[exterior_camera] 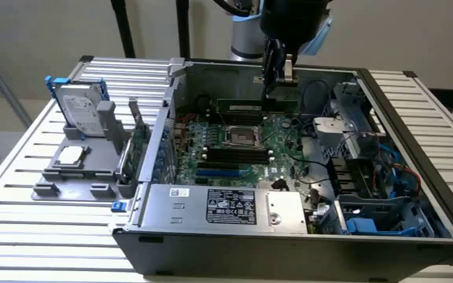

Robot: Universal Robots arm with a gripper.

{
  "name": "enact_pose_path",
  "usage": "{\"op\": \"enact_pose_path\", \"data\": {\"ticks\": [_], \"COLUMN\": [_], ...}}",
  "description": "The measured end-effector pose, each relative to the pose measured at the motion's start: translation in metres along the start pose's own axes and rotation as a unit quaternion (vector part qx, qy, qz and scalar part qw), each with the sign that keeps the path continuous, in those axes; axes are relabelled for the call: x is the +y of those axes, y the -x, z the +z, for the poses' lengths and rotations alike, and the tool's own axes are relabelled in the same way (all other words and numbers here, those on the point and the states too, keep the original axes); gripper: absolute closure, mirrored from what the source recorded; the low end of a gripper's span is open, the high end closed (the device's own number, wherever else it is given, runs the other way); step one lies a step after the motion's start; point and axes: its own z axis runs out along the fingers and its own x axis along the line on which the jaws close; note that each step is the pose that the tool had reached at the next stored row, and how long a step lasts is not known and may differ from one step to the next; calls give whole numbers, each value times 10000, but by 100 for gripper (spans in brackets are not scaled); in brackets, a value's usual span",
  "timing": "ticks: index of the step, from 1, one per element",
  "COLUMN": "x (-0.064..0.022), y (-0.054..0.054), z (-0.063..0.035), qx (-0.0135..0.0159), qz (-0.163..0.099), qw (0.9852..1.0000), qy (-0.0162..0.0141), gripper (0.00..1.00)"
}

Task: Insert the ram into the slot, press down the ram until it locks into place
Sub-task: 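Insert the ram into the slot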

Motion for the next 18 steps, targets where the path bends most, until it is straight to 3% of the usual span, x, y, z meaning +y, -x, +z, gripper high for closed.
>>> {"op": "enact_pose_path", "data": {"ticks": [11, 18], "x": [0, -3], "y": [1, 75], "z": [0, 118], "qx": [1, -1], "qz": [0, 48], "qw": [10000, 10000], "qy": [0, -1], "gripper": [87, 87]}}
